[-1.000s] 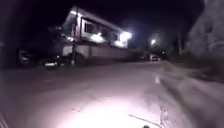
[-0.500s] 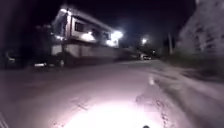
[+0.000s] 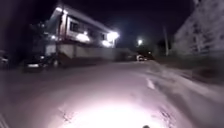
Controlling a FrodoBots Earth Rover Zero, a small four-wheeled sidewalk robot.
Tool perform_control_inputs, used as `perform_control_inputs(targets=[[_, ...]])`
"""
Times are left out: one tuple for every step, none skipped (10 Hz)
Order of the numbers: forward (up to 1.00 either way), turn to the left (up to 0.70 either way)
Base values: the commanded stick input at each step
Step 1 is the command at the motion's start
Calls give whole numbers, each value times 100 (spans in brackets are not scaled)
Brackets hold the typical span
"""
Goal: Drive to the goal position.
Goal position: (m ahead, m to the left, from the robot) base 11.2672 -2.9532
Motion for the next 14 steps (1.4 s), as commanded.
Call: perform_control_inputs(targets=[[70,0],[70,0],[70,0],[70,0],[70,0],[70,0],[70,-35],[70,-35],[70,-35],[70,-35],[70,-35],[70,-35],[70,-35],[70,-35]])
